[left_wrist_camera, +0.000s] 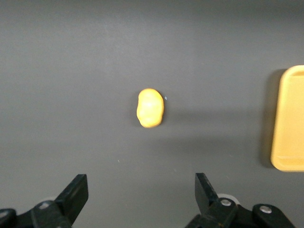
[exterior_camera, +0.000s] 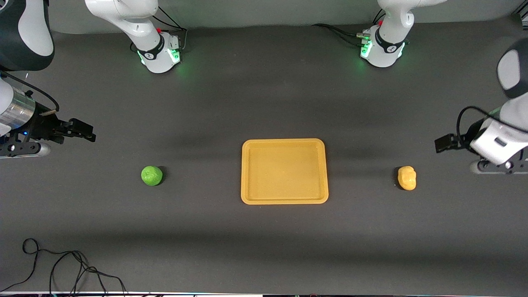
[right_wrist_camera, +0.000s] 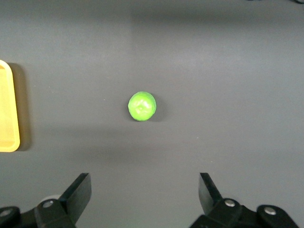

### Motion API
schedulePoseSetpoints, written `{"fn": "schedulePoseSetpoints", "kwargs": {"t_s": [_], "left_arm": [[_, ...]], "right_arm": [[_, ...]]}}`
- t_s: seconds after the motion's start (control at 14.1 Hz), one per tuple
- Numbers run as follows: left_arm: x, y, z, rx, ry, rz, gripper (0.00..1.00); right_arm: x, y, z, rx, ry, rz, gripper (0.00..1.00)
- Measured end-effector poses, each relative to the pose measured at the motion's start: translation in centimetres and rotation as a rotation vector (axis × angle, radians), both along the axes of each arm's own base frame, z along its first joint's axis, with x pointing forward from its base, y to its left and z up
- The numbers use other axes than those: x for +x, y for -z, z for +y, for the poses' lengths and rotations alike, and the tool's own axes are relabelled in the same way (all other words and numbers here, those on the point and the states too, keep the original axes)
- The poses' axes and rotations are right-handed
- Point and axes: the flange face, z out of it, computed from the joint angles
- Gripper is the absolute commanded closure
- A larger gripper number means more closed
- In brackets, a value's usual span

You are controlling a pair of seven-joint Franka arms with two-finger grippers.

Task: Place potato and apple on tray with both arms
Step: 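Reach the right gripper to the green apple while the left gripper reaches the potato, then close the right gripper on the apple while the left gripper grasps the potato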

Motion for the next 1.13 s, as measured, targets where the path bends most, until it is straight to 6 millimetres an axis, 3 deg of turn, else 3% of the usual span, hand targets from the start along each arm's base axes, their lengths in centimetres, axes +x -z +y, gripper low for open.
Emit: {"fn": "schedulePoseSetpoints", "kwargs": {"t_s": [0.28, 0.5, 0.64, 0.78, 0.99, 1.13], "left_arm": [[3.6, 10.5, 0.3, -0.018, 0.006, 0.016, 0.0], [5.3, 17.6, 0.4, -0.036, 0.008, -0.007, 0.0], [5.3, 21.6, 0.8, -0.031, 0.015, -0.011, 0.0], [4.6, 23.7, 1.4, -0.03, 0.01, -0.003, 0.0], [3.7, 25.1, 2.1, -0.03, 0.003, 0.02, 0.0], [3.1, 25.9, 1.9, -0.031, 0.007, 0.033, 0.0]], "right_arm": [[0.5, 2.4, 0.5, 0.001, -0.008, 0.004, 0.0], [0.7, 6.6, 0.5, 0.001, -0.006, -0.017, 0.0], [0.9, 10.5, 0.5, 0.001, -0.004, -0.053, 0.0], [1.2, 15.3, 0.9, 0.003, -0.007, -0.07, 0.0], [2.4, 22.4, 1.2, 0.027, 0.033, -0.062, 0.0], [3.0, 26.2, 1.6, 0.056, 0.069, -0.057, 0.0]]}}
